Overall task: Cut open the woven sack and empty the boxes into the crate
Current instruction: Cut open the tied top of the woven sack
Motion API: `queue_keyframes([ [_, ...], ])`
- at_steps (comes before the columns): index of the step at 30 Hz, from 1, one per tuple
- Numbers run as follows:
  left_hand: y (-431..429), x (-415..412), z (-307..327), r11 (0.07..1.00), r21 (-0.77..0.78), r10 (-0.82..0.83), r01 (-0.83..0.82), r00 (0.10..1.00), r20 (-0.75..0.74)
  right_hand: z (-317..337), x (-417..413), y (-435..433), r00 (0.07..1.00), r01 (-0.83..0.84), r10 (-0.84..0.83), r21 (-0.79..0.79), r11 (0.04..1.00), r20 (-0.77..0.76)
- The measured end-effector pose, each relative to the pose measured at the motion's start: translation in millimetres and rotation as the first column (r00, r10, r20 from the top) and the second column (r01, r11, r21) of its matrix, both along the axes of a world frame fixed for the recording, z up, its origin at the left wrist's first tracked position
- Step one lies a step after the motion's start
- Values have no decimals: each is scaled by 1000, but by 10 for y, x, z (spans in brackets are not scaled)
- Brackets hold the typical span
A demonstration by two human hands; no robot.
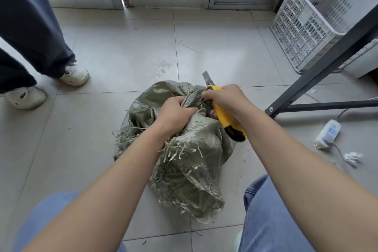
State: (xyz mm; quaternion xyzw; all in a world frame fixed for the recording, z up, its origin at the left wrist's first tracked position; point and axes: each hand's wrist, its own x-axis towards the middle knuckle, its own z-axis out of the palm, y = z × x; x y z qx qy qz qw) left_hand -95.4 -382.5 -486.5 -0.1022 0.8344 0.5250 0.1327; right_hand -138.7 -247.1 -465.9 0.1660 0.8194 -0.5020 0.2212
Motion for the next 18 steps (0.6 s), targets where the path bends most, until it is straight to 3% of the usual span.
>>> queue_keyframes([
  [2,20,30,14,997,48,-58,58,998,11,-40,49,7,997,22,-15,-87,996,77],
  [4,8,54,19,986,117,-131,119,986,106,-106,55,39,995,-4,10,-63,998,95],
  [7,-75,35,6,983,171,-113,71,961,252,-170,27,94,997,-4,5,-20,1000,75],
  [9,-109,10,28,977,212,-67,10,962,264,-170,5,136,998,24,-23,-16,1000,66],
  [11,-168,-57,18,974,214,16,-73,967,256,-145,-59,220,995,100,-99,-7,995,22],
  [14,-378,-205,-37,917,130,344,-376,914,216,-92,-190,394,968,231,-206,190,954,-140],
  [16,-487,-268,-1,855,135,470,-501,858,209,-30,-197,432,965,222,-157,333,917,-211],
  [18,-510,-342,47,850,179,462,-495,864,199,43,-169,364,961,156,-71,315,936,-266],
])
